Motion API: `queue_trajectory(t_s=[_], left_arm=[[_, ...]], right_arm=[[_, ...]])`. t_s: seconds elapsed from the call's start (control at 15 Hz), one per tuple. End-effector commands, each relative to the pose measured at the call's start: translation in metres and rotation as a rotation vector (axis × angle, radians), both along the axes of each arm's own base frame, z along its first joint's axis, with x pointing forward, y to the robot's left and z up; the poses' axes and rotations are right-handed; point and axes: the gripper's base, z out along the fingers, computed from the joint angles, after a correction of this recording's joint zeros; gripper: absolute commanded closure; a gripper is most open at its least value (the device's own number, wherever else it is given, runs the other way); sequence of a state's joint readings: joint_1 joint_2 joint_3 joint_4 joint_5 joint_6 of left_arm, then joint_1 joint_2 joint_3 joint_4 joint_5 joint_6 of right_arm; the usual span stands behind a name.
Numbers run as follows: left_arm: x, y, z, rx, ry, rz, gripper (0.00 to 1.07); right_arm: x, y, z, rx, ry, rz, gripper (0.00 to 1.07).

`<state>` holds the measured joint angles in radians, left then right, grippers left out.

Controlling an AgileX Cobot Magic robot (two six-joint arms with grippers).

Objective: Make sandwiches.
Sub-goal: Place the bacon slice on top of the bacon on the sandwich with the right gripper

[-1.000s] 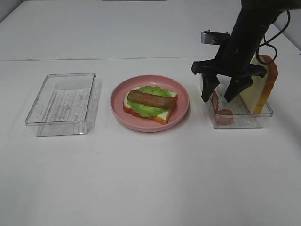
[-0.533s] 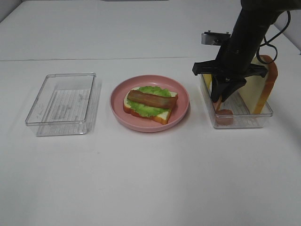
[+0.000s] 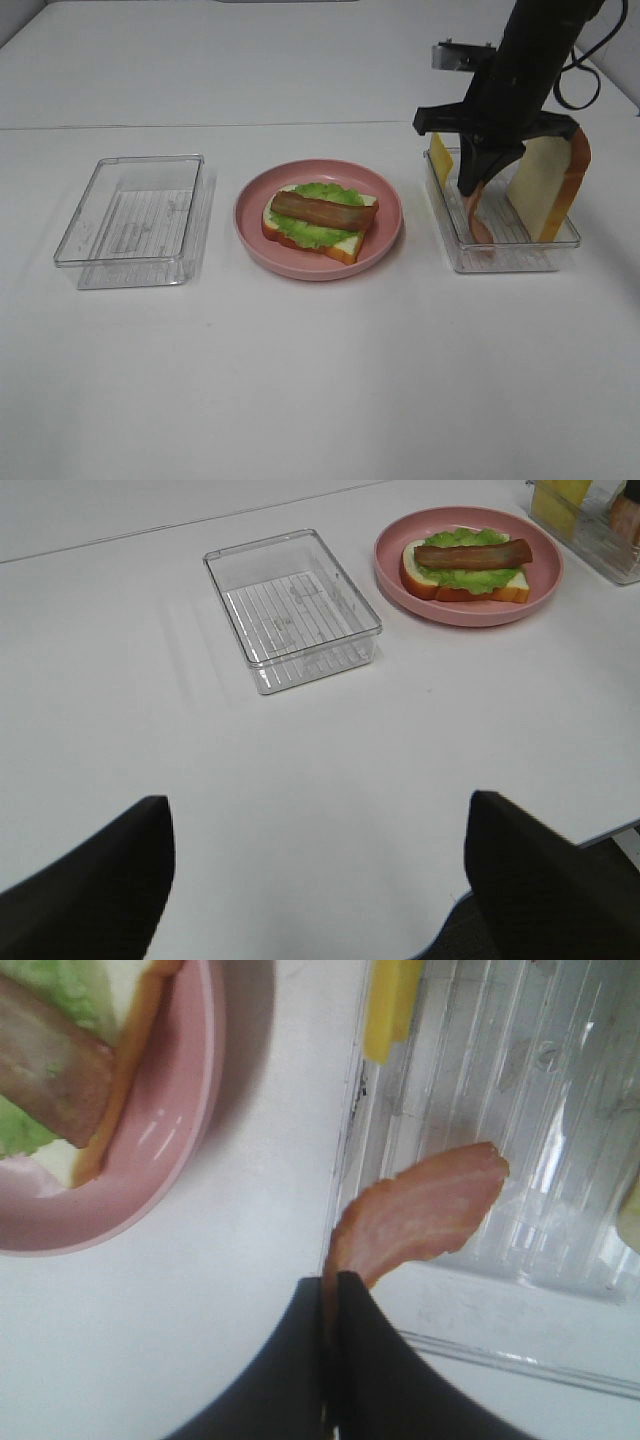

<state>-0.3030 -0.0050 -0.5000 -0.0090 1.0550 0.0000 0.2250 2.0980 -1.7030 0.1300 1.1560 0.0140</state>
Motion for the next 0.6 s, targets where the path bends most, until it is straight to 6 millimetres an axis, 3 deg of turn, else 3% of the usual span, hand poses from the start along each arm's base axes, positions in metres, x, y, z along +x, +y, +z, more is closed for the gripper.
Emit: queue_trajectory(t_s=[0.07, 0.13, 0.2, 0.4, 0.6], left_arm=[[-0.003, 0.001, 0.000, -0.009, -0.027, 0.002, 0.30], [-0.003, 0.001, 0.000, -0.009, -0.027, 0.002, 0.30], [-0.003, 0.001, 0.000, -0.009, -0.027, 0.002, 0.30], [-0.003, 0.001, 0.000, -0.009, -0.027, 0.002, 0.30], [-0.003, 0.001, 0.000, -0.009, -0.027, 0.002, 0.30]], right_arm=[[-0.008, 0.000, 0.042, 0.040, -0.063, 0.006, 1.07], [-0.011, 0.001, 0.050, 0.056, -0.082, 0.010, 1.07], [-0.020, 0.008, 0.076, 0.173, -0.127, 0.056, 1.07], [-0.026, 0.030, 0.086, 0.404, -0.125, 0.143, 1.07], [-0.022, 0.050, 0.085, 0.488, -0.175, 0.160, 1.07]])
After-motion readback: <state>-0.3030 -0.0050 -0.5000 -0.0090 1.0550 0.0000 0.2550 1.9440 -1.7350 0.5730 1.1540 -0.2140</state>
